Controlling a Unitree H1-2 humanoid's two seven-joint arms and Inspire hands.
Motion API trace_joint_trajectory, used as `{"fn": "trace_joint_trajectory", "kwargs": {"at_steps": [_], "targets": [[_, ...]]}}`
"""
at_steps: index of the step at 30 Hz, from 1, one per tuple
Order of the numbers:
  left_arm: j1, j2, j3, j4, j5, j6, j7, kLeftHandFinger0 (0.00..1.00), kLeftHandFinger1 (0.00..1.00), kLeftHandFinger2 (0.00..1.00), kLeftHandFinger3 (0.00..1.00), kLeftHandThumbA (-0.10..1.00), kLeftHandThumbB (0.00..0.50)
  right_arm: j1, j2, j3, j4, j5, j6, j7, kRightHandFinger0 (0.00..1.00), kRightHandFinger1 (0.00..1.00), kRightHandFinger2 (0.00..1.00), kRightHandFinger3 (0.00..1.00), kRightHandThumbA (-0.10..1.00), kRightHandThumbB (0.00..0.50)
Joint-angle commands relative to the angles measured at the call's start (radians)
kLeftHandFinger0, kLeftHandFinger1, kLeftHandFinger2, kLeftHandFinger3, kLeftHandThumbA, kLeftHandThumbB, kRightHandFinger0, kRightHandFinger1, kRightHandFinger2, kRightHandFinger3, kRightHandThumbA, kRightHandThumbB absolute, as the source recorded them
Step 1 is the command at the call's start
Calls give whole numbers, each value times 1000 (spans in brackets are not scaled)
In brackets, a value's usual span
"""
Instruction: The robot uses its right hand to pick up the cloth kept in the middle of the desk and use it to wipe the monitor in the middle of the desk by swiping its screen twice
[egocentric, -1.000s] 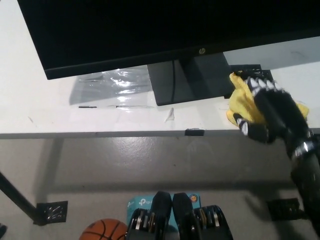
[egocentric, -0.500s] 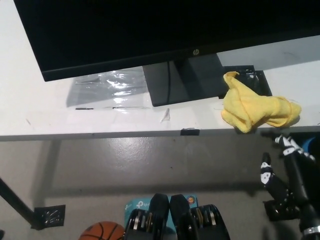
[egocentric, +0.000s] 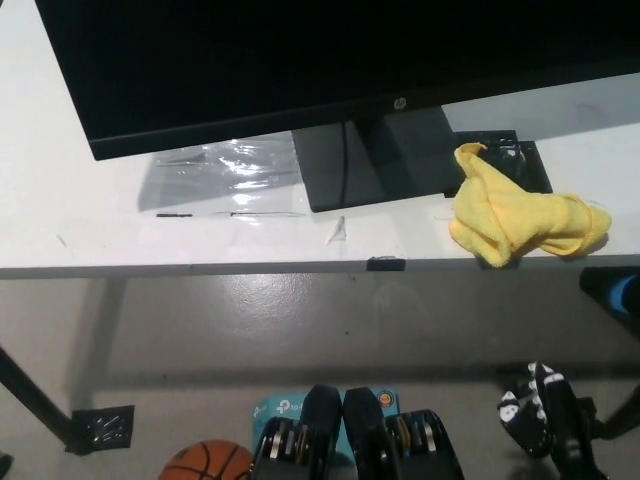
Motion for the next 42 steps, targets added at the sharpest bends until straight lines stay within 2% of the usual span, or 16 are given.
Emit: {"fn": "trace_joint_trajectory", "kwargs": {"at_steps": [1,5,9,10,11,13,16,17,18,21,25,31,32,34,41,42], "targets": [[-15,39,-1,-17,11,-14,-14,811,829,887,1000,53,34,-40,10,-16,32,184,-159,-17,28,113,279,627,160,89],[-30,42,-10,-13,23,-15,-11,813,822,886,1000,90,41,-50,-31,58,61,114,-187,-17,45,120,274,676,216,97],[-72,5,33,45,5,-148,56,716,732,805,1000,-18,49,-87,-55,70,88,139,-202,-18,125,173,341,691,192,83],[-88,-15,55,94,-17,-212,79,667,683,778,1000,7,34,-90,-57,72,88,134,-191,-22,54,119,298,700,229,90],[-84,-22,64,80,-3,-203,99,638,671,772,989,90,46,-92,-59,75,92,135,-193,-26,60,126,294,698,241,88],[-82,-36,81,77,2,-218,116,614,638,756,976,42,35,-93,-64,81,95,133,-192,-28,61,127,288,697,270,87],[-73,-51,85,82,11,-242,118,583,613,741,974,37,29,-86,-82,88,77,142,-171,-6,87,159,323,739,326,83],[-72,-54,85,80,13,-237,117,575,606,740,972,30,23,-87,-88,92,80,143,-175,-6,89,157,317,739,324,77],[-74,-54,82,75,17,-198,108,616,631,761,973,18,28,-89,-94,102,81,132,-167,-7,89,156,315,738,326,78],[-78,-57,76,88,25,-207,109,584,596,742,958,-20,37,-91,-105,111,83,141,-177,-10,101,158,320,713,322,73],[-68,-61,81,75,15,-181,100,617,627,755,976,-29,46,-75,-110,117,57,166,-165,1,106,168,330,717,317,69],[-74,-68,86,84,6,-195,106,554,577,742,961,-27,52,-97,-121,125,59,172,-156,-4,51,114,289,735,313,66],[-73,-68,86,82,9,-195,108,566,584,746,957,-22,65,-97,-121,127,53,170,-144,-3,65,129,306,738,309,63],[-73,-64,79,81,20,-200,108,586,595,753,959,-17,50,-97,-125,132,54,165,-143,-4,100,161,328,735,304,54],[-80,-57,69,92,32,-191,101,634,644,782,989,-8,34,-97,-133,140,62,171,-163,-6,99,175,348,717,302,50],[-79,-57,69,91,31,-190,98,625,636,777,992,21,40,-95,-134,141,61,167,-157,-7,165,227,374,735,326,51]]}}
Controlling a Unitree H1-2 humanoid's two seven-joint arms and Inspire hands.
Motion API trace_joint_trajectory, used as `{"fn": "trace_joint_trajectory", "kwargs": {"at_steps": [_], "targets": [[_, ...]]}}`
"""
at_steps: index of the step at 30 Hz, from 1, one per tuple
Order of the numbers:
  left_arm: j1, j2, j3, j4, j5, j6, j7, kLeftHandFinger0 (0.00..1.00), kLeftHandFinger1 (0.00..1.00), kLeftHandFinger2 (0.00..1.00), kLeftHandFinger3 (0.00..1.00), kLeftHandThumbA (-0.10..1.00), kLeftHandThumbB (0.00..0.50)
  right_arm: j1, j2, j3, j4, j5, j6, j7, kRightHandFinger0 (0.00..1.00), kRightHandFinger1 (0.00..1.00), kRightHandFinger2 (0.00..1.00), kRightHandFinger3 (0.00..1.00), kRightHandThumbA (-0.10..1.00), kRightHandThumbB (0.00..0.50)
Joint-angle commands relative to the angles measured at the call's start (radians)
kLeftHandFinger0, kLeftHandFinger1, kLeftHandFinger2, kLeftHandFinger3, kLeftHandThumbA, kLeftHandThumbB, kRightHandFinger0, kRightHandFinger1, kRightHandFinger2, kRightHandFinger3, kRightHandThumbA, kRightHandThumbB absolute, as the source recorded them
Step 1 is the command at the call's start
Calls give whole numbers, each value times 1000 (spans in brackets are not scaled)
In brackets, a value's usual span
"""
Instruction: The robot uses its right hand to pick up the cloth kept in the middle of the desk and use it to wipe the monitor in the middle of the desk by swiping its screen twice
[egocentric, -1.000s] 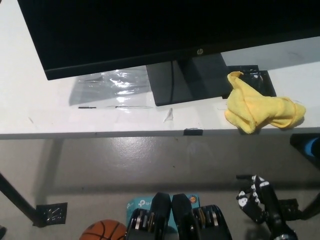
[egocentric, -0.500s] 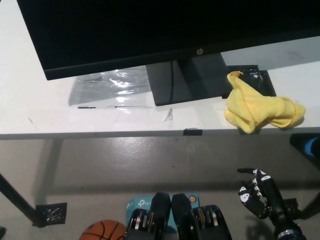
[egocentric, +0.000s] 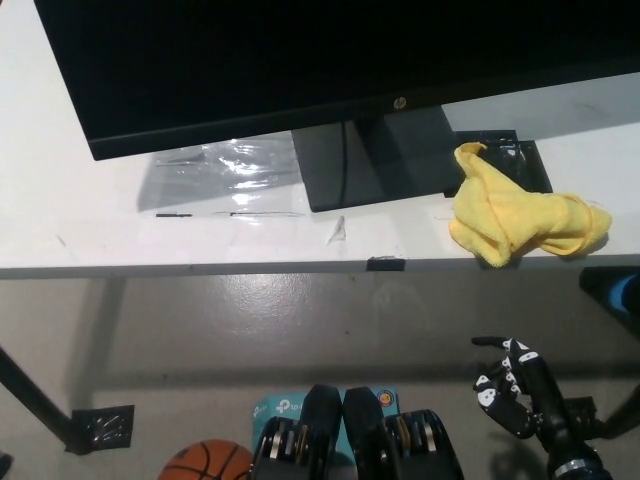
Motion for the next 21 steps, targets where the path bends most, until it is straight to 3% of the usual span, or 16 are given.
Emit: {"fn": "trace_joint_trajectory", "kwargs": {"at_steps": [1,5,9,15,17,21], "targets": [[-3,20,11,-14,0,-17,11,614,631,773,994,29,46,-21,-14,8,-30,16,-22,-6,145,207,358,728,328,51],[-6,23,9,-8,0,-14,6,588,617,759,992,49,56,-21,-17,13,-34,10,-8,-4,103,173,342,722,352,53],[-5,25,6,-14,2,0,-1,594,620,761,1000,83,50,-20,-20,15,-40,15,10,7,153,207,375,701,365,53],[2,27,10,-25,0,12,-2,565,601,753,1000,70,47,-23,-21,26,-30,2,1,-3,112,185,360,714,380,65],[4,29,7,-34,4,17,-4,563,599,751,1000,73,45,-23,-18,24,-30,7,0,-9,144,215,375,729,368,64],[1,31,5,-22,3,6,-5,585,618,761,1000,84,47,-22,3,-6,-27,35,-9,-39,274,346,541,833,258,52]]}}
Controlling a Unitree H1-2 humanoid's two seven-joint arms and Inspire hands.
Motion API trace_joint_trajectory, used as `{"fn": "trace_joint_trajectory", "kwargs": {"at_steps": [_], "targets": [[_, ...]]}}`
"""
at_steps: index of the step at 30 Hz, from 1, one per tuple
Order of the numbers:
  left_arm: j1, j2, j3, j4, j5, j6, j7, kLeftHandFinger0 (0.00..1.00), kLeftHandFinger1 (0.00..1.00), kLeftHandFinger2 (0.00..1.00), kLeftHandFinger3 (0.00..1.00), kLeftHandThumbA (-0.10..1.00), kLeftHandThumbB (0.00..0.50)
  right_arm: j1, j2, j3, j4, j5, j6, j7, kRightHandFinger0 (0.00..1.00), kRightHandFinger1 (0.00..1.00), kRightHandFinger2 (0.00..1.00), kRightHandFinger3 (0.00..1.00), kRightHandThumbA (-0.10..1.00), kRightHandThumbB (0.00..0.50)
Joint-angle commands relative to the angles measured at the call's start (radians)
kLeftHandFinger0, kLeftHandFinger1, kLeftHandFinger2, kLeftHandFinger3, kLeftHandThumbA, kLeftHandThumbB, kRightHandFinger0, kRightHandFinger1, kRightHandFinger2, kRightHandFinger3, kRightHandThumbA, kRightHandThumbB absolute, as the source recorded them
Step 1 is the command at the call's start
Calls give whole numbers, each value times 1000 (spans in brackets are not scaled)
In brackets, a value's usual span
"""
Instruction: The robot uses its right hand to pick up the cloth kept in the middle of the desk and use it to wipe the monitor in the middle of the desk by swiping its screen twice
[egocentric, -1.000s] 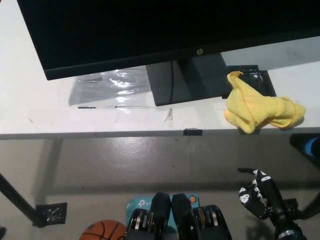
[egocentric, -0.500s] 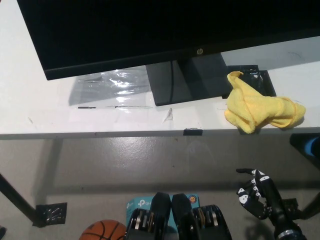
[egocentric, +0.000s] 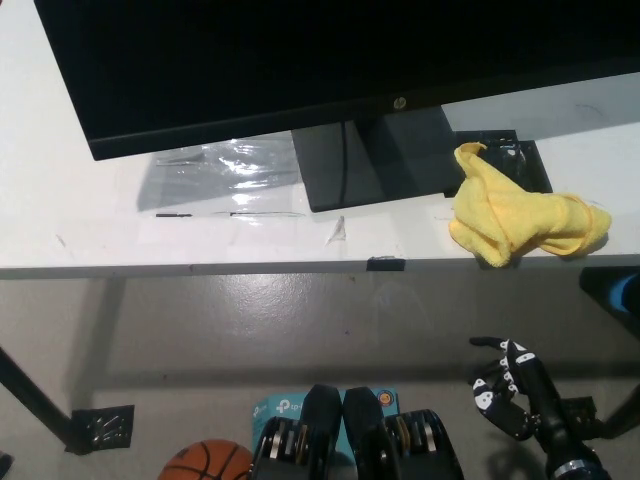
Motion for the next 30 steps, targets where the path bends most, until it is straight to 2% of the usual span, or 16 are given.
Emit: {"fn": "trace_joint_trajectory", "kwargs": {"at_steps": [1,3,7,8,11,16,21,30], "targets": [[-2,29,7,-17,1,4,-3,606,629,761,1000,87,52,-24,13,-30,-18,34,-20,-51,273,351,550,857,245,54],[0,28,5,-13,3,-2,0,603,627,757,1000,87,52,-23,19,-38,-26,13,4,-70,271,368,572,887,254,50],[2,28,6,-22,1,2,-3,588,615,755,1000,90,48,-25,38,-64,-28,27,7,-92,303,409,590,871,175,35],[3,27,7,-22,-1,0,-3,593,623,760,1000,87,51,-27,37,-67,-24,27,10,-93,309,441,637,877,165,23],[4,28,8,-15,-2,-4,-3,638,653,778,1000,99,49,-34,35,-66,-13,23,15,-98,293,430,648,879,158,26],[0,29,7,-5,-2,-7,-3,636,654,771,1000,79,47,-31,40,-66,-17,38,11,-99,288,413,585,838,118,32],[7,30,3,-16,8,-12,2,606,633,761,1000,79,40,-29,42,-63,-18,36,20,-102,287,416,592,829,125,34],[7,26,9,-11,-4,-12,-1,628,653,771,995,63,49,-32,43,-63,-11,39,22,-111,296,418,591,819,113,45]]}}
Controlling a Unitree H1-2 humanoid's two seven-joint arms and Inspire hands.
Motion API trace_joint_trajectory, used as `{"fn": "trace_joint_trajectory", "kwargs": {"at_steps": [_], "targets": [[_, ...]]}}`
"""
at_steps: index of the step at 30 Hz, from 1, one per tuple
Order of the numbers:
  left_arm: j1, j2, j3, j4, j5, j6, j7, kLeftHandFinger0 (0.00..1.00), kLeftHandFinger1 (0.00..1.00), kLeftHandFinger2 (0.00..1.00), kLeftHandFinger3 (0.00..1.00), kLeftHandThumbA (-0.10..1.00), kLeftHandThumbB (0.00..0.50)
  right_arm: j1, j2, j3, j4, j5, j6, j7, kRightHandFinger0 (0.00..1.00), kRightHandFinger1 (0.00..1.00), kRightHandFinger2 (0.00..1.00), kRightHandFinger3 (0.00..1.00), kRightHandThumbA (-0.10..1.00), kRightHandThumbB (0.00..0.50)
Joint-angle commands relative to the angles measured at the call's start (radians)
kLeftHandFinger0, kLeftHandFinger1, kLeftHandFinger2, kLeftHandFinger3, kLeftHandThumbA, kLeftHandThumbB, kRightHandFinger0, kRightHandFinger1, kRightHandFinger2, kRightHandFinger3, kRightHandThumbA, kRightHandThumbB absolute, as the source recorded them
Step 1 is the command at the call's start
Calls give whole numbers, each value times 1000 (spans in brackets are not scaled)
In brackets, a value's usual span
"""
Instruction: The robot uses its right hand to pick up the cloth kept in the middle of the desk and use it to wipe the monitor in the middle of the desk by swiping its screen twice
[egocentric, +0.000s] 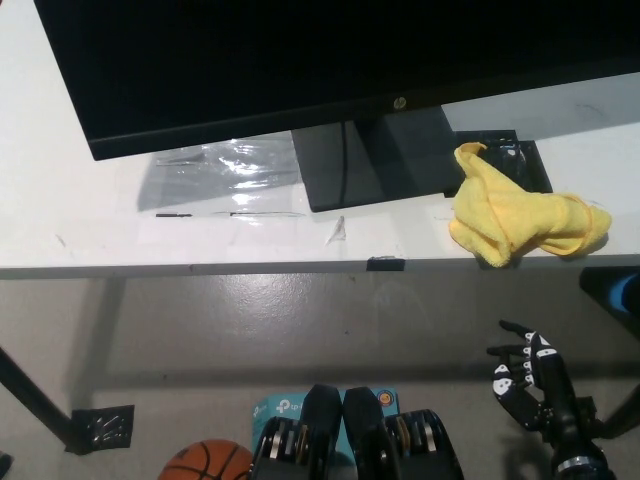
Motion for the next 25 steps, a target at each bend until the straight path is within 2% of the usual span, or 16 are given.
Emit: {"fn": "trace_joint_trajectory", "kwargs": {"at_steps": [1,11,14,18,25], "targets": [[3,26,9,-10,-2,-12,1,626,652,770,993,60,49,-26,3,-9,-12,16,-11,-29,291,412,586,816,112,46],[3,25,7,-9,-3,-5,-2,630,650,769,1000,82,49,-22,-24,21,-12,24,-32,6,242,370,593,843,116,35],[3,26,5,-13,0,-3,-1,612,640,763,1000,77,50,-23,-56,55,-18,29,-14,64,280,369,541,816,183,20],[4,28,3,-14,3,-10,-1,629,648,765,1000,68,45,-23,-81,89,-16,26,-24,85,312,363,521,774,186,57],[10,26,0,2,5,-34,5,622,642,781,1000,74,39,-13,-94,105,-22,31,-21,93,338,383,541,794,174,46]]}}
